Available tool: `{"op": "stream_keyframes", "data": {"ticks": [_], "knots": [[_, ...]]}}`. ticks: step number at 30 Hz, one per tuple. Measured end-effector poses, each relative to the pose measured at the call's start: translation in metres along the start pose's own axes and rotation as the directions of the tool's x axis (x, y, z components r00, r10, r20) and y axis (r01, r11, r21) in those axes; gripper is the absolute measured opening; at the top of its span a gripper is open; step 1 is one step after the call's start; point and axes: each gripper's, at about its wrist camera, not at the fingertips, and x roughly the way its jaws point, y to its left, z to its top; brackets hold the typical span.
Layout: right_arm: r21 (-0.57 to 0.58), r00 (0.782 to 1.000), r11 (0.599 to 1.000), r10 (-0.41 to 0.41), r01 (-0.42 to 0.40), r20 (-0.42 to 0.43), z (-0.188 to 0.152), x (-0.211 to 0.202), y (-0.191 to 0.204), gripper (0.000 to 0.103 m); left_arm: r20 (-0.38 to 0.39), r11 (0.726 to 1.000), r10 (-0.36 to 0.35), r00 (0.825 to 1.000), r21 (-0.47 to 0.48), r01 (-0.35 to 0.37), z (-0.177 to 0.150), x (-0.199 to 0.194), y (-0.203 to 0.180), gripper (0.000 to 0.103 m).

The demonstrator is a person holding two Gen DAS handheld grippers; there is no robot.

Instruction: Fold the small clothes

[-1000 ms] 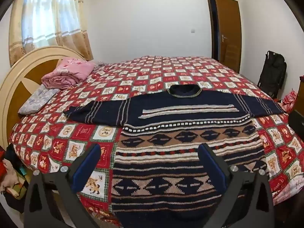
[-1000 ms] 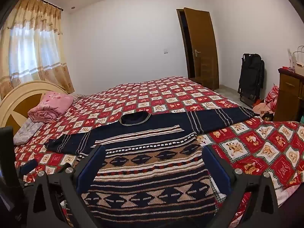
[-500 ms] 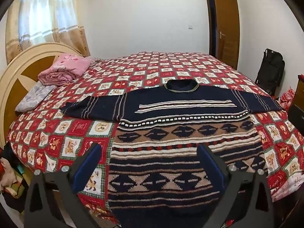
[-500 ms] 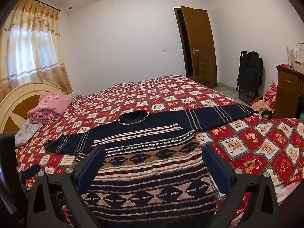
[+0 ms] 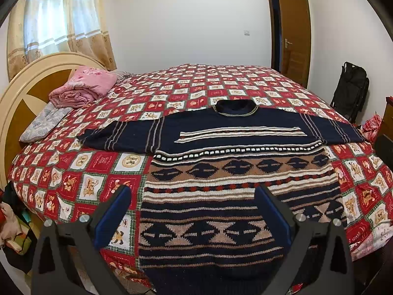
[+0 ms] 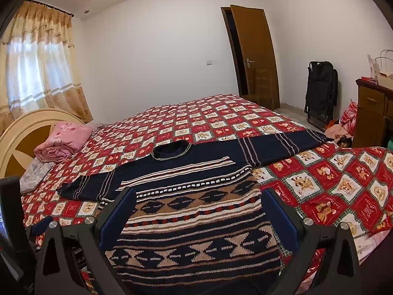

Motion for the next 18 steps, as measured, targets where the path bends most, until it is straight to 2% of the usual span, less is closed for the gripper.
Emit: {"op": "stream_keyframes", "data": {"ticks": [18], "knots": [[-0.002,1.000,1.000,0.000,0.000,-0.003,-0.0004,-0.0001,-0.0001,0.102,-0.005,1.000,0.001,1.000,-0.004,-0.001,-0.0021,0.0008,-0.0009,0.102]]}}
